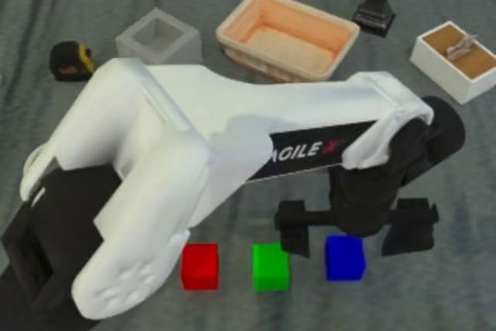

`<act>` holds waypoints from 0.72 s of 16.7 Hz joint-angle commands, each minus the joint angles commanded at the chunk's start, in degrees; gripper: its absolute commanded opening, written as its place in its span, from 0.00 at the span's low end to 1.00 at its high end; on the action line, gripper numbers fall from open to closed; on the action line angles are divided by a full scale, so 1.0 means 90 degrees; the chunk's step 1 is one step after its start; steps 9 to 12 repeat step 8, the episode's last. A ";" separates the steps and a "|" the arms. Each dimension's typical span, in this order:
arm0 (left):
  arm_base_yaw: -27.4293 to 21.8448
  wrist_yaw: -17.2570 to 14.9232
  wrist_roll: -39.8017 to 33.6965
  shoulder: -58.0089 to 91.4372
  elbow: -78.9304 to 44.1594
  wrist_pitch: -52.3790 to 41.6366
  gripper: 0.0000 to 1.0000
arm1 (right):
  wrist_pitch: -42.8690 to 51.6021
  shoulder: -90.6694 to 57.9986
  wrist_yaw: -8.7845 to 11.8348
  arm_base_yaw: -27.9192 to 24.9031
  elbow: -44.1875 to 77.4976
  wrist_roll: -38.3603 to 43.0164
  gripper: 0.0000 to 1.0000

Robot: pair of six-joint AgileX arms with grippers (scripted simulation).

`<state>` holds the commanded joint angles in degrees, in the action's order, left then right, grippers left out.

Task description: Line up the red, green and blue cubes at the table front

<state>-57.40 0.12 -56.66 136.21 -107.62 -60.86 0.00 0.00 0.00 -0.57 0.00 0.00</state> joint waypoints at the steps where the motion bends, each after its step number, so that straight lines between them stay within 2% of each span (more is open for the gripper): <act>1: 0.0013 0.0001 -0.0009 -0.0031 -0.0137 -0.0154 1.00 | 0.0000 0.0000 0.0000 0.0000 0.0000 0.0000 1.00; 6: 0.0096 0.0003 -0.0019 -0.0278 -0.0975 -0.1309 1.00 | 0.0000 0.0000 0.0000 0.0000 0.0000 0.0000 1.00; 12: 0.0111 0.0004 -0.0011 -0.0329 -0.1077 -0.1420 1.00 | 0.0000 0.0000 0.0000 0.0000 0.0000 0.0000 1.00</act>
